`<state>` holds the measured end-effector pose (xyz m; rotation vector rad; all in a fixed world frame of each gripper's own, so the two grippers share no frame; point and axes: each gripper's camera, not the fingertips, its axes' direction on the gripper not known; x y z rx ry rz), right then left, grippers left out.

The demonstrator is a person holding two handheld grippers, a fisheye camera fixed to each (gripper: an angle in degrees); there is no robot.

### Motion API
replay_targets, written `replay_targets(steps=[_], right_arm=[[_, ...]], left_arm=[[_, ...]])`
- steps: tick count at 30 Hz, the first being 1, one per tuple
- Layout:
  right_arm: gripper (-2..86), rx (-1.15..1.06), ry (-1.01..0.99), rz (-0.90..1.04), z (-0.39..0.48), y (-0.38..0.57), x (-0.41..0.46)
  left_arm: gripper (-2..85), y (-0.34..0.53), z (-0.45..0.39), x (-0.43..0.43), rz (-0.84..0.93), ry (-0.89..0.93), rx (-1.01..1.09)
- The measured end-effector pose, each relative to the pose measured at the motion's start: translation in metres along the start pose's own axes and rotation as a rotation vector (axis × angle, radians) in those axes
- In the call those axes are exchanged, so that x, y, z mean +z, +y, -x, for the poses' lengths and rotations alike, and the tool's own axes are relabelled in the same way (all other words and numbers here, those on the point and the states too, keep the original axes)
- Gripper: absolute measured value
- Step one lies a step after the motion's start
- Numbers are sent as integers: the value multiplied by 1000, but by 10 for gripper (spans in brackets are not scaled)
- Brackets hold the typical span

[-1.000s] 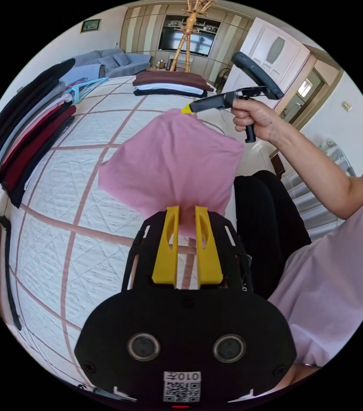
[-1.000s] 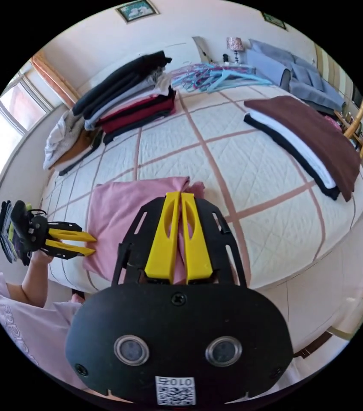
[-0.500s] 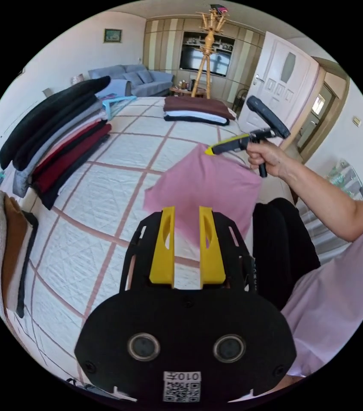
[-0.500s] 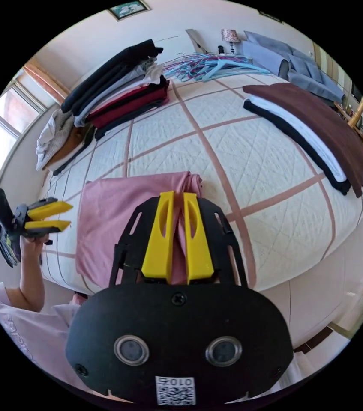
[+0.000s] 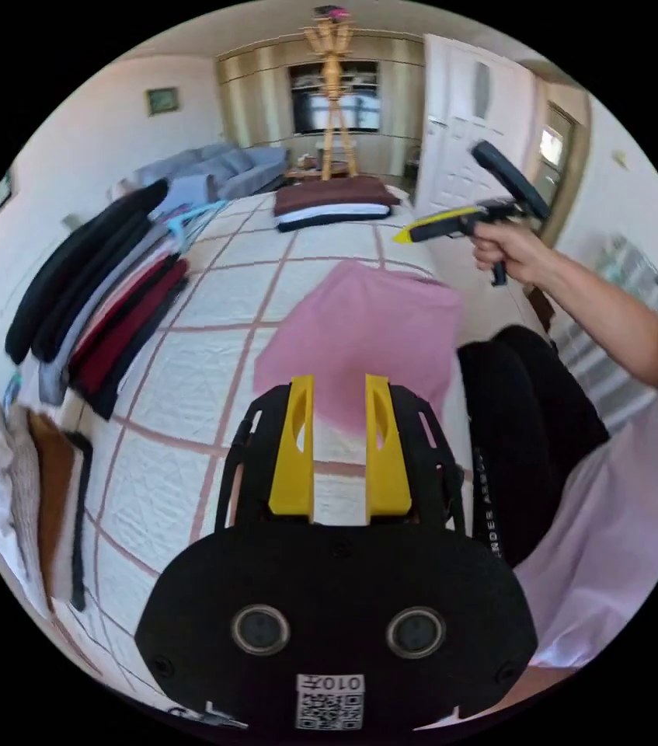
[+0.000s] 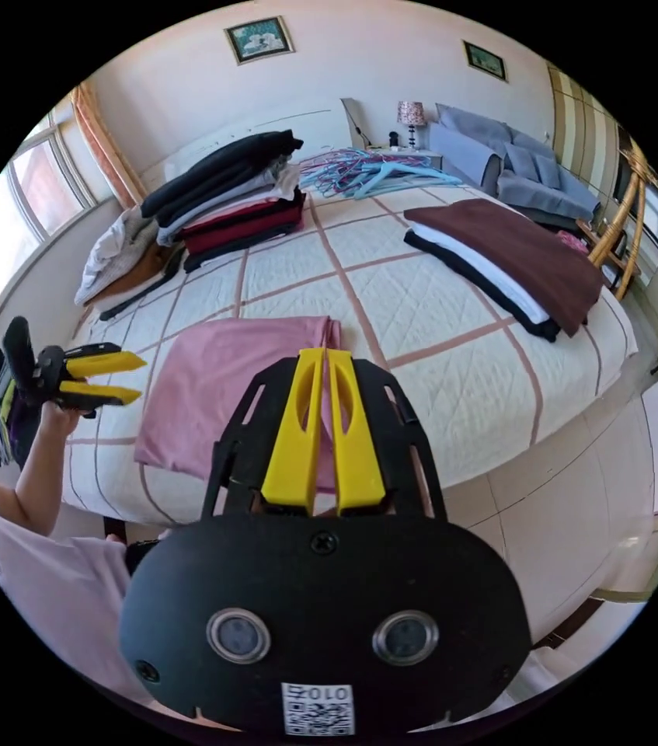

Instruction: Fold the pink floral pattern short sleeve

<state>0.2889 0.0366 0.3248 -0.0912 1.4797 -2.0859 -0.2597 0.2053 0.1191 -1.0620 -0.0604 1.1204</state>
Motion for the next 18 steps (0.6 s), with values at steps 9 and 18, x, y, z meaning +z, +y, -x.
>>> replay_targets(steps=[9, 18], right_arm=[[49, 147, -117, -102, -29, 92, -21], [92, 300, -538, 11, -96, 140, 13]], left_arm=[[120, -58, -164, 22, 36, -196, 419], [85, -77, -205, 62, 102, -355, 504]])
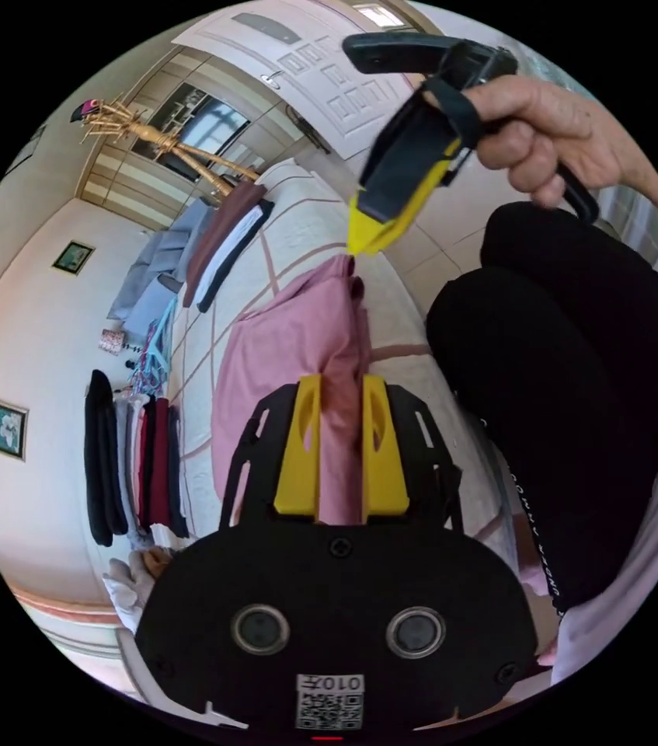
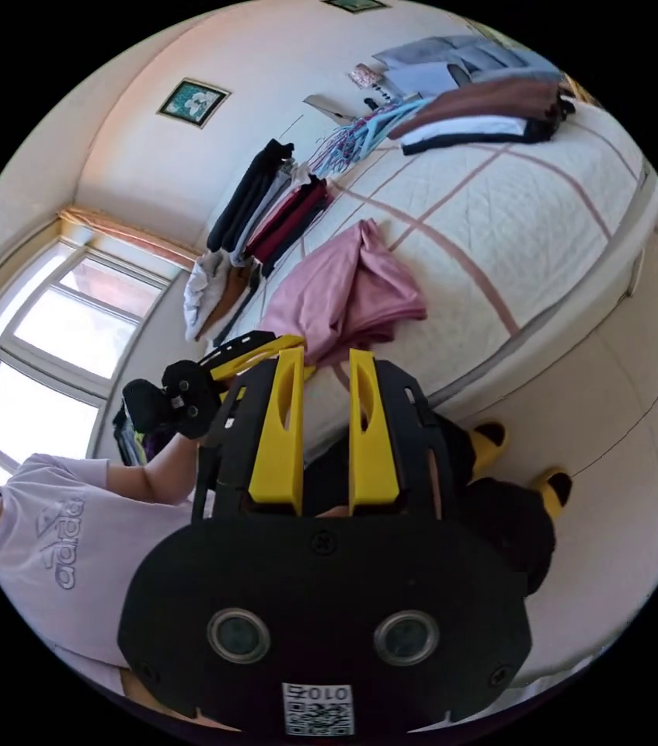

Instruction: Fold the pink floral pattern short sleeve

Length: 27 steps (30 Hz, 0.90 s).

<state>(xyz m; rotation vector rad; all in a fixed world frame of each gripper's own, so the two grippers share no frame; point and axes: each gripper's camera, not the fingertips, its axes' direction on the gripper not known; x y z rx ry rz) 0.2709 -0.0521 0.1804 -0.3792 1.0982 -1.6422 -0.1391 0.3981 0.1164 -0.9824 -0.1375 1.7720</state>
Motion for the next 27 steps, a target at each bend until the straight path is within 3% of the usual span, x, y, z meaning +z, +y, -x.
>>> replay_targets(steps=[9, 23, 27], right_arm=[[130, 91, -264, 23, -51, -10, 31], [131, 257, -409, -95, -115, -57, 50], [92, 241, -325, 4, -114, -69, 56]], left_arm=[[55, 32, 69, 5, -103, 344, -334], [69, 63, 66, 31, -126, 294, -304], [92, 88, 66, 39, -137, 314, -347]])
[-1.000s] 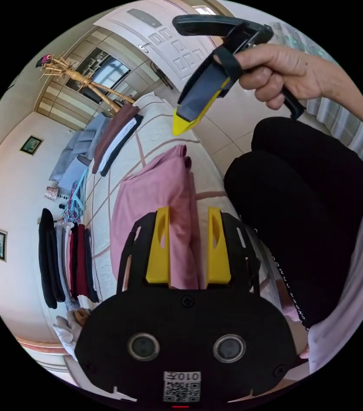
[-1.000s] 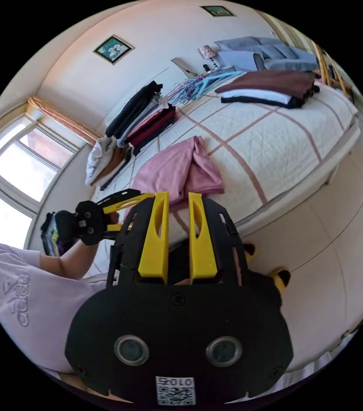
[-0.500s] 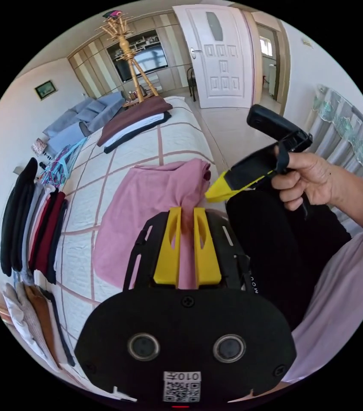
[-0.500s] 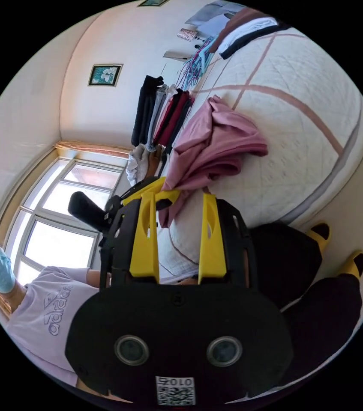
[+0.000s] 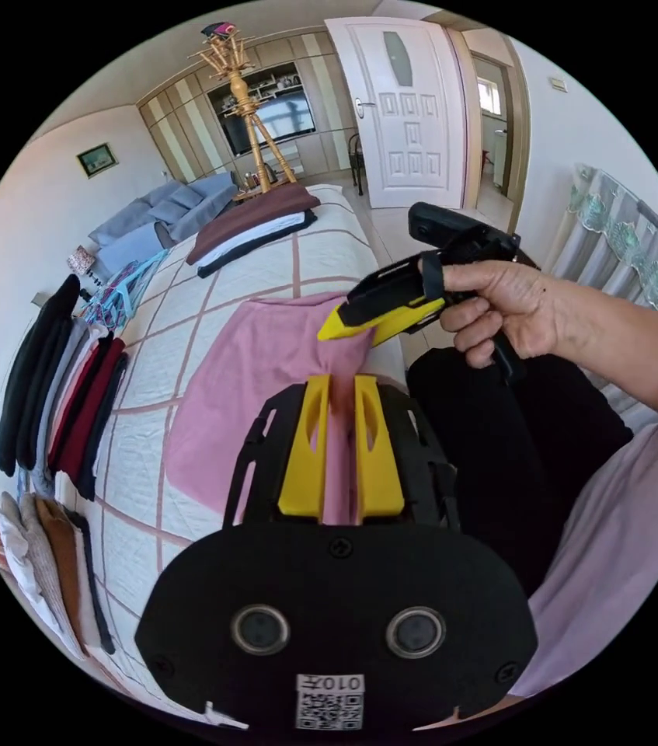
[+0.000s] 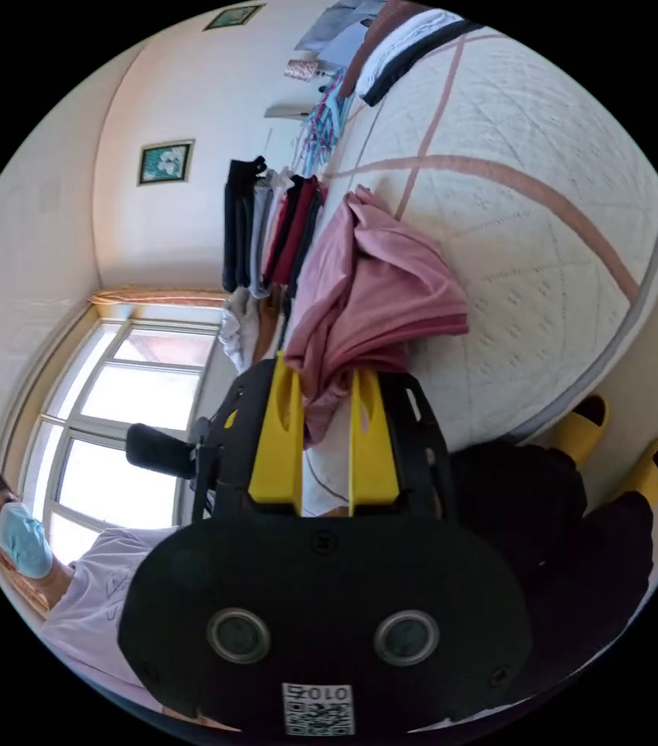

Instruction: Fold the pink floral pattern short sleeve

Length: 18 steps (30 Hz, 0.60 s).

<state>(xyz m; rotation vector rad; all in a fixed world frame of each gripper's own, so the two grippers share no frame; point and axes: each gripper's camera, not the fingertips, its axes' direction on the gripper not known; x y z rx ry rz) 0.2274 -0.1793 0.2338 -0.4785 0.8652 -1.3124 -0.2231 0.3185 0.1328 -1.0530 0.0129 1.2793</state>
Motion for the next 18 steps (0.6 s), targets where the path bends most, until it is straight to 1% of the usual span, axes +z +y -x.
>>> replay_targets(steps=[1, 2, 5, 7, 8, 10, 13, 15, 16, 18], right_arm=[[79, 8, 38, 14, -1, -3, 0], [75, 7, 26, 24, -1, -6, -1], [69, -21, -60, 18, 9, -17, -7], [68, -57, -59, 21, 22, -27, -8], [67, -76, -60, 24, 31, -34, -6], [67, -93, -62, 31, 39, -43, -2], [67, -106, -62, 39, 48, -52, 4], [67, -116, -58, 43, 51, -52, 6], [67, -117, -53, 44, 50, -50, 6], [68, -105, -51, 38, 47, -48, 3]], left_arm=[[101, 10, 6, -4, 15, 21, -40], [106, 17, 11, -7, 21, 30, -71], [126, 69, 32, -27, 7, 59, -261], [137, 123, 53, -32, 9, 84, -480], [140, 138, 59, -32, -1, 119, -544], [147, 191, 83, -20, -92, 371, -796], [153, 221, 95, 13, -150, 586, -924], [157, 231, 104, 35, -208, 699, -1009], [158, 235, 110, 45, -231, 721, -1047], [159, 237, 119, 52, -266, 707, -1070]])
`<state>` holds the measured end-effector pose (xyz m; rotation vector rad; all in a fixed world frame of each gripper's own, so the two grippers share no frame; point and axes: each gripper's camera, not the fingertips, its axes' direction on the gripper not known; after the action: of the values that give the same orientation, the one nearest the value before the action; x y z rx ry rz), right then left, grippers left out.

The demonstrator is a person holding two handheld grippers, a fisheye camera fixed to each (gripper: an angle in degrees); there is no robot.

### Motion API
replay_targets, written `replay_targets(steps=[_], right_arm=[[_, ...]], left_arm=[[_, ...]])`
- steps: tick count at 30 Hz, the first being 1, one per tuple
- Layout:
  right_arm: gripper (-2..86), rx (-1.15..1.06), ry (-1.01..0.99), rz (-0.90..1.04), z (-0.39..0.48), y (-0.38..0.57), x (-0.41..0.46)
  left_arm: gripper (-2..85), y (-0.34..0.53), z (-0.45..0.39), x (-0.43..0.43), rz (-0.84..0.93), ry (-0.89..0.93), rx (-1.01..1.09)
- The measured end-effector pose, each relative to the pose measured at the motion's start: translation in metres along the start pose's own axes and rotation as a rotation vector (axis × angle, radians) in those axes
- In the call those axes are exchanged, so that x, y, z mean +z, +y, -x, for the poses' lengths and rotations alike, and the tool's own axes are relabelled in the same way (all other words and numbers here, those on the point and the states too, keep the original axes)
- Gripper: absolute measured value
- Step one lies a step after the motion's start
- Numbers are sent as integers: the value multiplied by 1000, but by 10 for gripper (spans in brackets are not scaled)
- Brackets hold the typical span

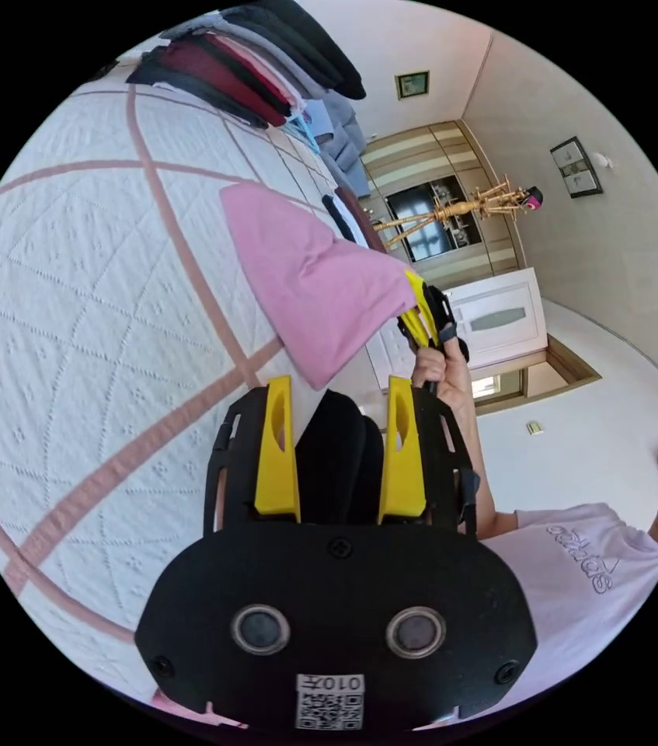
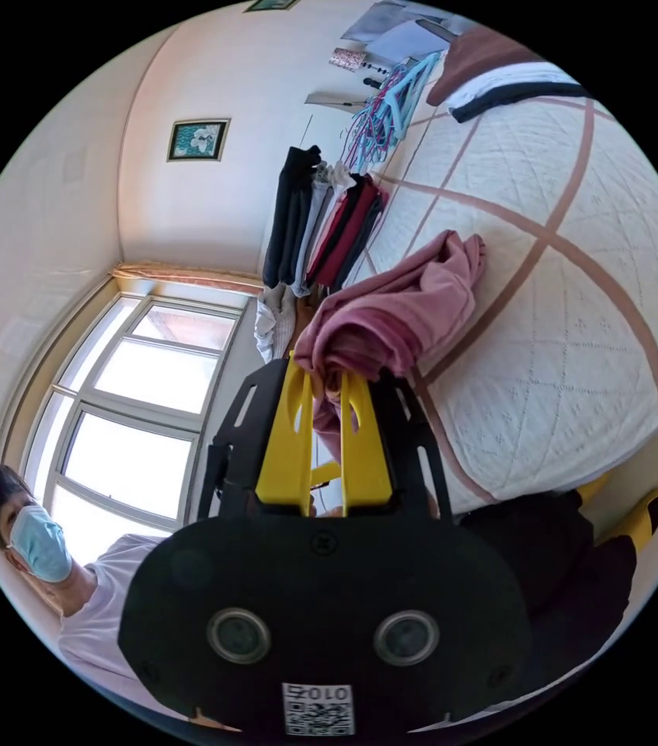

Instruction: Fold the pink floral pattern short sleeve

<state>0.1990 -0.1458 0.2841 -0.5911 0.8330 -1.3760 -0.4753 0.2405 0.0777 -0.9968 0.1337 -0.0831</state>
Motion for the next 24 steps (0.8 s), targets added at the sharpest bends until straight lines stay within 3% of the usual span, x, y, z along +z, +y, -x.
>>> replay_targets(steps=[3, 9, 24], right_arm=[[68, 16, -2, -15, -7, 7, -8], [68, 31, -8, -34, -20, 18, -17], [65, 82, 121, 12, -65, 45, -17]], left_arm=[[158, -16, 9, 8, 7, -31, 0], [141, -26, 61, 24, -69, 145, -160], [41, -45, 96, 56, -36, 107, -144]])
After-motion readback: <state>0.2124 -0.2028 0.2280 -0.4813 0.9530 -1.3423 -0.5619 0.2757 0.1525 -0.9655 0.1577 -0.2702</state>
